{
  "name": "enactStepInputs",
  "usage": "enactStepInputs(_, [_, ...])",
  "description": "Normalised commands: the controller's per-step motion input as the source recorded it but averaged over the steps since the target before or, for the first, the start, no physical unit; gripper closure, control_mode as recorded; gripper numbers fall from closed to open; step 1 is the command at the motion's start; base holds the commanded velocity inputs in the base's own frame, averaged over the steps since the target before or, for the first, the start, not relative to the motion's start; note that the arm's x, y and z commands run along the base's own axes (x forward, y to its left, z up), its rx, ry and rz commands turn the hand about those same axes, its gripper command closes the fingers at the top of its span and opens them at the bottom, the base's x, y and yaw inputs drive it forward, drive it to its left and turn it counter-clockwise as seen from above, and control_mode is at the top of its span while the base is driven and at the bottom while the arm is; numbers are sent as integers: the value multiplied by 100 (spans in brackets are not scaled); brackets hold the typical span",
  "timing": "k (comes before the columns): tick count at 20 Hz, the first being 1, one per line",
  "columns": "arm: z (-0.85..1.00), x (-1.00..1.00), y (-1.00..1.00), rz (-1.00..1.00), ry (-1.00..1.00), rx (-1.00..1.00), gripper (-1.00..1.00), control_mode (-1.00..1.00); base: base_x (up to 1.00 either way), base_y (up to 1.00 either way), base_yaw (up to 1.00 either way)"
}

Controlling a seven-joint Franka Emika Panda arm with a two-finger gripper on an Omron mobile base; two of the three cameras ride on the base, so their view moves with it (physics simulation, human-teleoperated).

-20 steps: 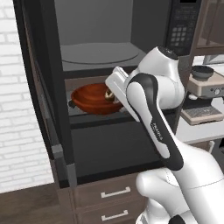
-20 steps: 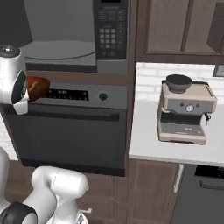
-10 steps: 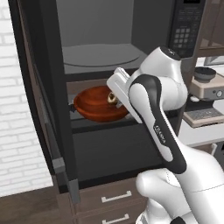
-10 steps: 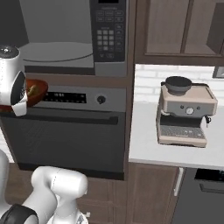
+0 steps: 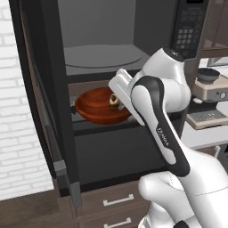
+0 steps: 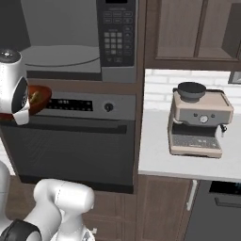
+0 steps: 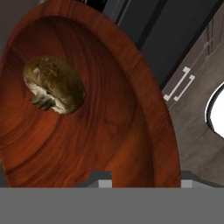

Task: Pick the mushroom from the sink and place it in the bowl. Then pick the bowl and place it in the microwave. Then close the microwave door and press the start button.

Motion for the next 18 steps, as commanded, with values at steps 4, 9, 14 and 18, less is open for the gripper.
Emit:
enactStepInputs(4, [19, -78, -4, 0, -18, 7, 100, -100, 0, 0, 0])
enactStepInputs(9, [95, -20, -46, -1, -20, 2, 100, -100, 0, 0, 0])
enactStepInputs(14, [73, 20, -34, -8, -10, 0, 100, -100, 0, 0, 0])
enactStepInputs(18, [55, 23, -8, -10, -7, 0, 100, -100, 0, 0, 0])
